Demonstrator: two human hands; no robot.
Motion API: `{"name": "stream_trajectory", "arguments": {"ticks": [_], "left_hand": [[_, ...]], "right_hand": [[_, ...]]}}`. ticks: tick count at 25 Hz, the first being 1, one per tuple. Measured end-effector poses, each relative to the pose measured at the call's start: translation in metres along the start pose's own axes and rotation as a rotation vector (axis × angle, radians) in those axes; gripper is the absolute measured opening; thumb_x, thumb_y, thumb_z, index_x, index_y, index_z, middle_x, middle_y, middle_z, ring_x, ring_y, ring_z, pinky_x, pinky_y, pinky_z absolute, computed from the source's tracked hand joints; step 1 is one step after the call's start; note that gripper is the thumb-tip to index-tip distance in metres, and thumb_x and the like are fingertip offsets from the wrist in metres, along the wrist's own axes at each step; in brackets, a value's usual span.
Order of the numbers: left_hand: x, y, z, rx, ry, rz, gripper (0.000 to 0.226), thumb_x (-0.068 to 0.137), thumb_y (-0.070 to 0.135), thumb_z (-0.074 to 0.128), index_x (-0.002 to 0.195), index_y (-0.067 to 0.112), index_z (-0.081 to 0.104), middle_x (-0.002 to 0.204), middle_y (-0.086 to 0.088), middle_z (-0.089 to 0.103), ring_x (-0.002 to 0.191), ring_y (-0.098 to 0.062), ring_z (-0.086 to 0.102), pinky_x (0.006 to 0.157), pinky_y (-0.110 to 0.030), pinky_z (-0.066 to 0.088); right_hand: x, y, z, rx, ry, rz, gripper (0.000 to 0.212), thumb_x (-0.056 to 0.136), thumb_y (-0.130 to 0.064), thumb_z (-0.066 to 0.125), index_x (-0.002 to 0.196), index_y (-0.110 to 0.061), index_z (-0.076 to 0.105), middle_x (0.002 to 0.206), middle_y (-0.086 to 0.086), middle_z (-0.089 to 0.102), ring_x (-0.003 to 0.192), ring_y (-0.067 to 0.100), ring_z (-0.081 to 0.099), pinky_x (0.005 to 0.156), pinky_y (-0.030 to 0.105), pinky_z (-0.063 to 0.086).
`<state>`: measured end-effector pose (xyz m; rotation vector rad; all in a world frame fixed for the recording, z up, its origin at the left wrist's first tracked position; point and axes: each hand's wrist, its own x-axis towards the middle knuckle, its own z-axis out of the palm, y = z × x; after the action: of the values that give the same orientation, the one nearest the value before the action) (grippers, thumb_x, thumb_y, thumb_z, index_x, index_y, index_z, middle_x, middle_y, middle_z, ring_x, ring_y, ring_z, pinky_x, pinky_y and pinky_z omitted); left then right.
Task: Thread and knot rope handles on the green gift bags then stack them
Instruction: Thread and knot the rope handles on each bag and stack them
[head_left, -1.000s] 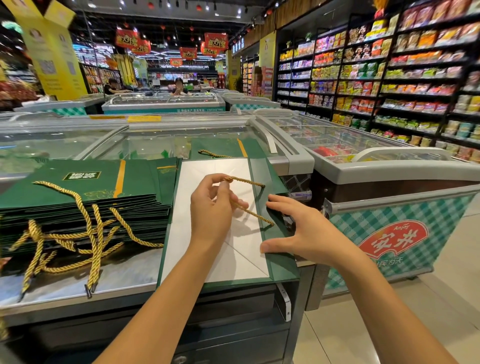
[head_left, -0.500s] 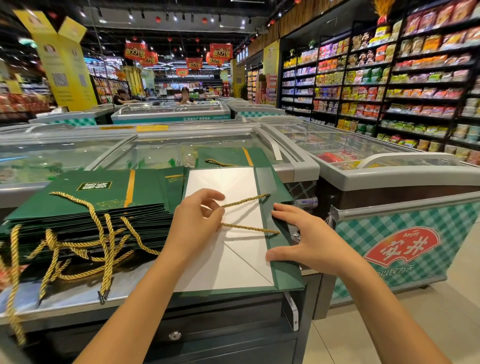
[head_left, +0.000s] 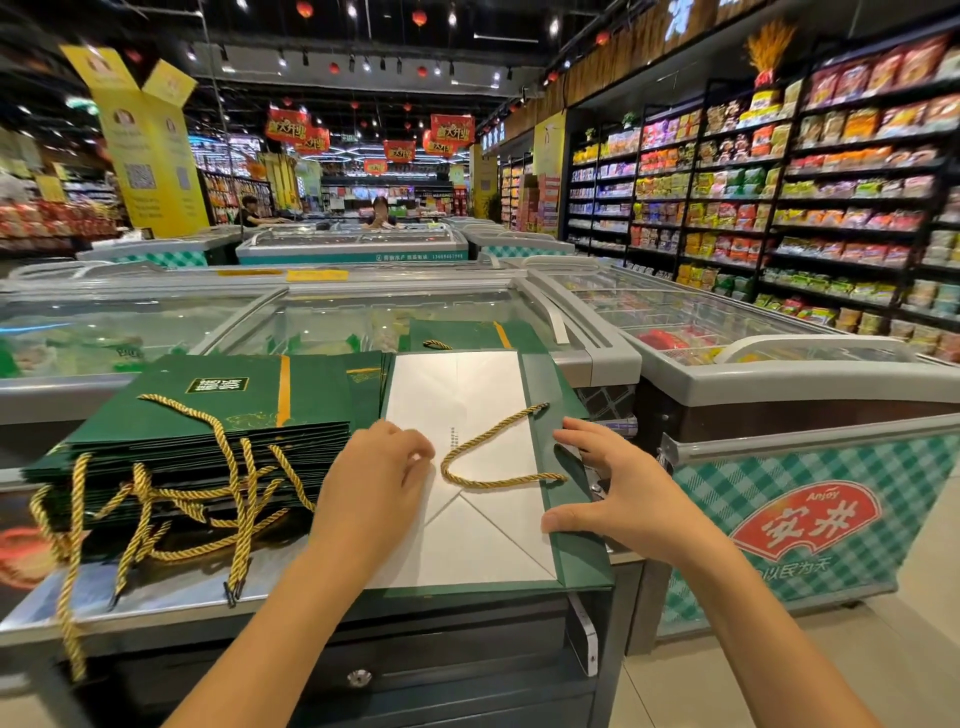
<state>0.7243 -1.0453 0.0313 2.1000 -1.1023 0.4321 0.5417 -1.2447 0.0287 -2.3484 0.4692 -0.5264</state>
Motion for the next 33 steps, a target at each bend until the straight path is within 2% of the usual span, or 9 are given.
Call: {"name": "stream_trajectory", "arguments": {"ticks": [5,9,12,15,18,22,24,28,33], "left_hand": [[-0.028,-0.005,-0.016,0.126,-0.018,-0.158,0.029,0.098,0.026,0.057,0.127,0.021,0.06,0.118,0.0,0.056,0.102,-0.019,0.055,0.079,-0.031,0.044],[-0.03,-0.002,-0.022,-0.257,-0.048,-0.376,0.04,0.093,0.023,0.066,0.131,0.022,0.053,0.11,0.005,0.06,0.08,-0.013,0.061,0.07,-0.028,0.047],[-0.028,0.0,-0.021,-0.456,-0.014,-0.463,0.04,0.094,0.017,0.067,0.132,0.018,0.054,0.098,0.001,0.062,0.068,-0.011,0.058,0.06,-0.02,0.046],[-0.022,0.004,-0.022,-0.533,0.043,-0.451,0.032,0.093,0.017,0.069,0.124,0.013,0.064,0.09,-0.004,0.067,0.071,-0.011,0.061,0.061,-0.017,0.049],[-0.008,0.009,-0.032,-0.576,0.12,-0.393,0.017,0.092,0.021,0.071,0.107,0.014,0.071,0.088,0.0,0.07,0.084,-0.013,0.065,0.07,-0.021,0.049],[0.026,0.026,-0.059,-0.641,0.211,-0.311,0.007,0.091,0.021,0.071,0.089,0.014,0.072,0.08,-0.003,0.069,0.07,-0.012,0.06,0.064,-0.022,0.046],[0.045,0.033,-0.073,-0.752,0.208,-0.307,0.009,0.093,0.021,0.07,0.09,0.012,0.071,0.076,-0.004,0.068,0.061,-0.009,0.058,0.058,-0.021,0.048],[0.076,0.035,-0.087,-0.93,0.159,-0.331,0.012,0.099,0.016,0.06,0.093,0.01,0.069,0.08,-0.007,0.07,0.062,-0.011,0.068,0.057,-0.021,0.054],[0.099,0.033,-0.088,-1.259,-0.002,-0.507,0.037,0.101,0.027,0.05,0.078,0.013,0.074,0.085,-0.007,0.069,0.065,-0.013,0.065,0.064,-0.026,0.05]], "right_hand": [[-0.003,0.001,0.0,0.271,0.107,0.05,0.086,0.069,-0.028,0.092,0.144,-0.034,0.05,0.136,-0.016,0.058,0.11,-0.002,0.065,0.084,0.024,0.06],[-0.004,0.0,-0.003,0.555,0.176,0.085,0.064,0.078,-0.005,0.084,0.135,-0.02,0.058,0.117,-0.003,0.072,0.098,0.006,0.073,0.072,0.019,0.058],[-0.003,0.004,-0.005,0.675,0.242,0.127,0.057,0.082,-0.007,0.081,0.135,-0.015,0.062,0.111,0.01,0.075,0.101,0.021,0.074,0.077,0.028,0.062],[-0.001,0.0,-0.006,0.773,0.329,0.179,0.039,0.087,-0.008,0.077,0.125,-0.01,0.068,0.103,0.01,0.078,0.099,0.027,0.075,0.08,0.035,0.062],[0.003,-0.015,-0.014,0.768,0.454,0.183,0.022,0.089,-0.014,0.077,0.11,-0.009,0.074,0.095,0.006,0.08,0.092,0.024,0.076,0.074,0.032,0.06],[0.013,-0.054,-0.042,0.772,0.569,0.079,0.012,0.092,-0.021,0.073,0.092,-0.009,0.076,0.086,0.008,0.078,0.079,0.016,0.074,0.071,0.028,0.06],[0.018,-0.072,-0.059,0.783,0.568,0.016,0.015,0.093,-0.025,0.072,0.093,-0.01,0.076,0.085,0.008,0.077,0.074,0.014,0.071,0.065,0.026,0.058],[0.036,-0.089,-0.077,0.801,0.589,-0.02,0.023,0.096,-0.032,0.069,0.102,-0.01,0.076,0.082,0.008,0.073,0.075,0.018,0.065,0.075,0.034,0.057],[0.048,-0.099,-0.083,1.069,0.327,0.072,0.027,0.102,-0.032,0.055,0.107,-0.011,0.07,0.1,0.009,0.075,0.08,0.019,0.073,0.068,0.032,0.057]]}}
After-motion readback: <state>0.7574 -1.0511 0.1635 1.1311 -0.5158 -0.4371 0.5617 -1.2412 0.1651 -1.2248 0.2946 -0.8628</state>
